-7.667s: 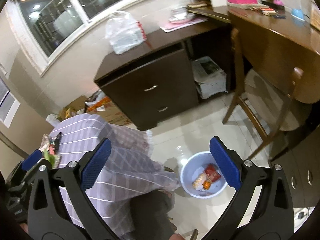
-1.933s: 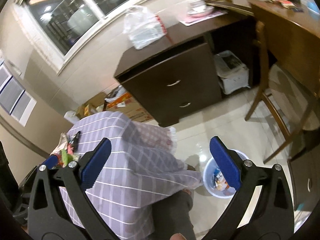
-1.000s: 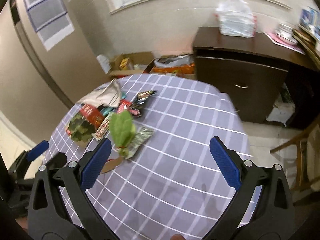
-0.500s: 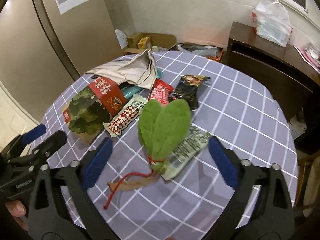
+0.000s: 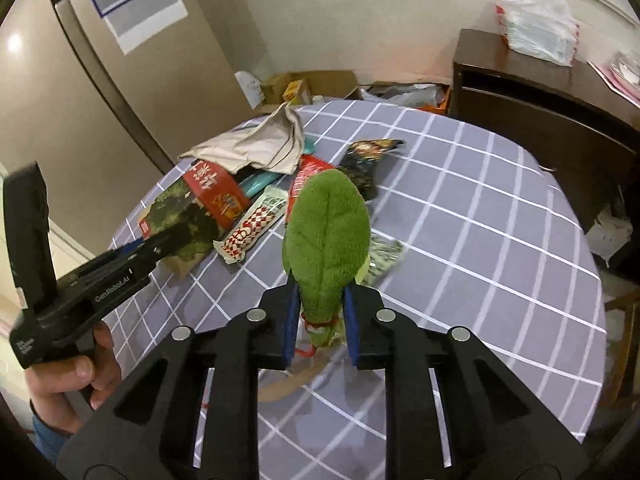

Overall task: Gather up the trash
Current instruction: 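Grasp the green leaf sprig with the right tool while the left tool grasps the green-printed paper bag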

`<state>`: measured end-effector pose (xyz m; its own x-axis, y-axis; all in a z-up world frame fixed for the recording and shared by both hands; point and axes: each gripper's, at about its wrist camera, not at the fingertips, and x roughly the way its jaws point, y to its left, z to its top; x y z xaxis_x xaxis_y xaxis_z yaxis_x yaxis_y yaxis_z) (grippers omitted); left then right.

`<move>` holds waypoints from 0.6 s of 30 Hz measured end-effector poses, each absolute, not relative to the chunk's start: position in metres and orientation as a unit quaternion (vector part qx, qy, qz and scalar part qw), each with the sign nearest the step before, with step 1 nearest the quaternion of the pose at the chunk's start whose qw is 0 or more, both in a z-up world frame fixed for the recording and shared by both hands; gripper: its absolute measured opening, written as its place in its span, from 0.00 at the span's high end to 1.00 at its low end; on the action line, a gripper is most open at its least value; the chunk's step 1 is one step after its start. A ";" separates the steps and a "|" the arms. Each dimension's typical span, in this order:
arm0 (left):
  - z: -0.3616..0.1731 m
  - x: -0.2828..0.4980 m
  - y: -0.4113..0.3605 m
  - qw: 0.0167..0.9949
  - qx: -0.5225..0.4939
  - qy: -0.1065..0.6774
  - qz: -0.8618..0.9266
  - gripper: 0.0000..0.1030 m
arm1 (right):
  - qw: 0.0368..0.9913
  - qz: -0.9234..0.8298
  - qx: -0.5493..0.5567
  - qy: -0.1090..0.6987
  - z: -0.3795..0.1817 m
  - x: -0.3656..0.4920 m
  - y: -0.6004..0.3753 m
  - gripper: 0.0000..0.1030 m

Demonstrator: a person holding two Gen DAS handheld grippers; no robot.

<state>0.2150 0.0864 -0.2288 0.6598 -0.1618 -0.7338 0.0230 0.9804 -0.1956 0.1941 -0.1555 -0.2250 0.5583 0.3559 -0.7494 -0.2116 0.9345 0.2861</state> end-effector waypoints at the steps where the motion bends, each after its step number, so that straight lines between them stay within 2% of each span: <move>1: -0.228 0.211 0.086 0.907 -0.087 0.408 -0.052 0.86 | 0.880 0.159 0.084 0.440 -0.224 0.191 -0.160 0.81; 5: -0.225 0.192 0.088 0.910 -0.084 0.403 -0.053 0.90 | 0.879 0.156 0.093 0.442 -0.224 0.185 -0.175 0.81; 14: -0.223 0.146 0.103 0.911 -0.083 0.400 -0.049 0.89 | 0.874 0.159 0.109 0.446 -0.228 0.163 -0.194 0.81; 15: -0.224 0.145 0.104 0.912 -0.081 0.400 -0.047 0.88 | 0.874 0.159 0.110 0.446 -0.229 0.161 -0.196 0.81; 17: -0.227 0.147 0.103 0.911 -0.077 0.404 -0.027 0.64 | 0.873 0.158 0.113 0.447 -0.230 0.158 -0.198 0.81; 18: -0.228 0.148 0.103 0.912 -0.078 0.403 -0.024 0.62 | 0.873 0.158 0.115 0.447 -0.229 0.157 -0.199 0.81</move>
<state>0.1477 0.1035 -0.2280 0.6749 -0.1061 -0.7303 -0.0198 0.9867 -0.1616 0.1570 -0.1993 -0.2290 0.5513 0.3783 -0.7436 -0.1737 0.9238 0.3412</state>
